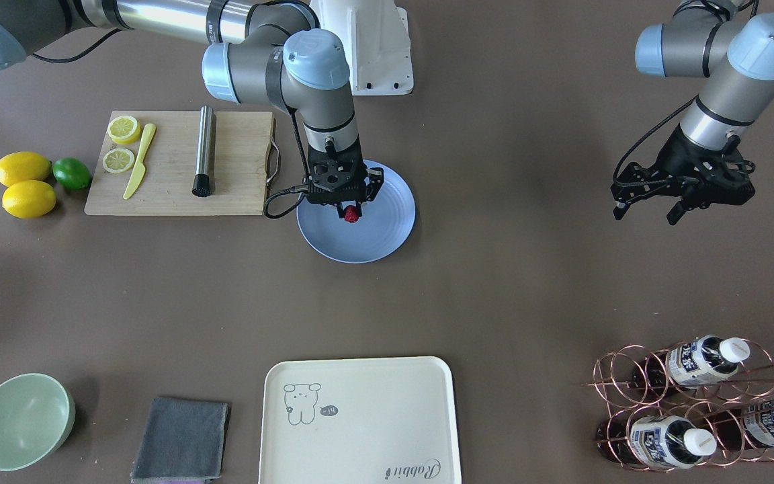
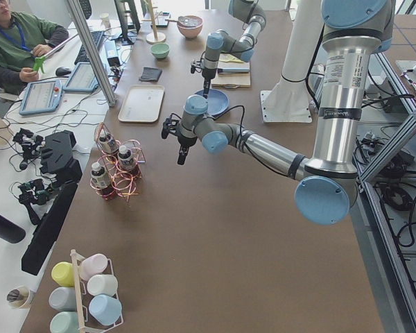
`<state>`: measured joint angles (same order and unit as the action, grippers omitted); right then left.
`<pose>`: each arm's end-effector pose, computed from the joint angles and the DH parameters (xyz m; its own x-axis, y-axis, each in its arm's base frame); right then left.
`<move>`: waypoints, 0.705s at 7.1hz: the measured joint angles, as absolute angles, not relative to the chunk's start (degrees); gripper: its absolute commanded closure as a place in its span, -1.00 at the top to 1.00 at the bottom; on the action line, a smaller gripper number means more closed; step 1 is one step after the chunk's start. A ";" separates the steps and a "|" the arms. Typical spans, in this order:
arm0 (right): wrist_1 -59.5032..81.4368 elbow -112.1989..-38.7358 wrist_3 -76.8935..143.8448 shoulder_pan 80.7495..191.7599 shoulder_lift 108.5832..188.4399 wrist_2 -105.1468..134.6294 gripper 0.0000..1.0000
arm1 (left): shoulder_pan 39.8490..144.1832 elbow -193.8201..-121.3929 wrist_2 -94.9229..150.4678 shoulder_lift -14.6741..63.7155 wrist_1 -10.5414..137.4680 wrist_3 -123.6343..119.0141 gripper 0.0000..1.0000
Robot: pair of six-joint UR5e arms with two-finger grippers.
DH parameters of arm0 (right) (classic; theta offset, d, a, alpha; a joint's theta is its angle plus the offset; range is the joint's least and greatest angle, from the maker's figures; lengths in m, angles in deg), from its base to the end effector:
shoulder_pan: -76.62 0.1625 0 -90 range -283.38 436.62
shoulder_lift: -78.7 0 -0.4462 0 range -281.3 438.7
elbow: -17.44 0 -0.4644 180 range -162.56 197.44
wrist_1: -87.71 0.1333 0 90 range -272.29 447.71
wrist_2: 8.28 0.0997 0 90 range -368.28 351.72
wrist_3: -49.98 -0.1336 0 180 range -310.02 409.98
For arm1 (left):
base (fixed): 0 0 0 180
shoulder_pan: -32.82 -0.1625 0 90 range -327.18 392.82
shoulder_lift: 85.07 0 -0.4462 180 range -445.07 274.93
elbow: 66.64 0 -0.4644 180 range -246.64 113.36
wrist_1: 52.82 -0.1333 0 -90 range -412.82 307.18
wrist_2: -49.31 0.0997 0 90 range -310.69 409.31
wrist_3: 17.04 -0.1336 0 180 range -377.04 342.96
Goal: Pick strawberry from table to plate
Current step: 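Carry the strawberry with the right gripper over the blue plate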
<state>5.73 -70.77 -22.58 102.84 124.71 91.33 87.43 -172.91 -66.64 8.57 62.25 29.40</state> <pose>-0.6856 -0.4614 0.1792 0.6437 -0.0124 0.7652 -0.1338 0.9827 0.1284 0.2983 -0.5491 0.4642 0.6786 0.1147 -0.7255 0.1191 0.9575 0.2628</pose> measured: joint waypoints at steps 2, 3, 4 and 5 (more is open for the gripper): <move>6.17 -69.58 -22.41 102.31 124.69 90.97 -1.00 | 87.98 -172.32 -66.70 8.45 62.16 29.27 0.96; 6.27 -69.35 -22.40 101.87 124.72 90.89 -1.00 | 88.52 -172.00 -66.73 8.53 62.13 29.22 0.96; 6.31 -69.27 -22.42 101.46 124.75 90.82 -1.00 | 89.01 -171.63 -66.77 8.72 62.11 29.20 0.96; 6.32 -69.24 -22.40 101.07 124.78 90.79 -1.00 | 89.30 -171.21 -66.79 8.92 62.12 29.19 0.96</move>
<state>6.32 -69.24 -22.40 101.07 124.78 90.79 89.30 -171.21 -66.79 8.92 62.12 29.19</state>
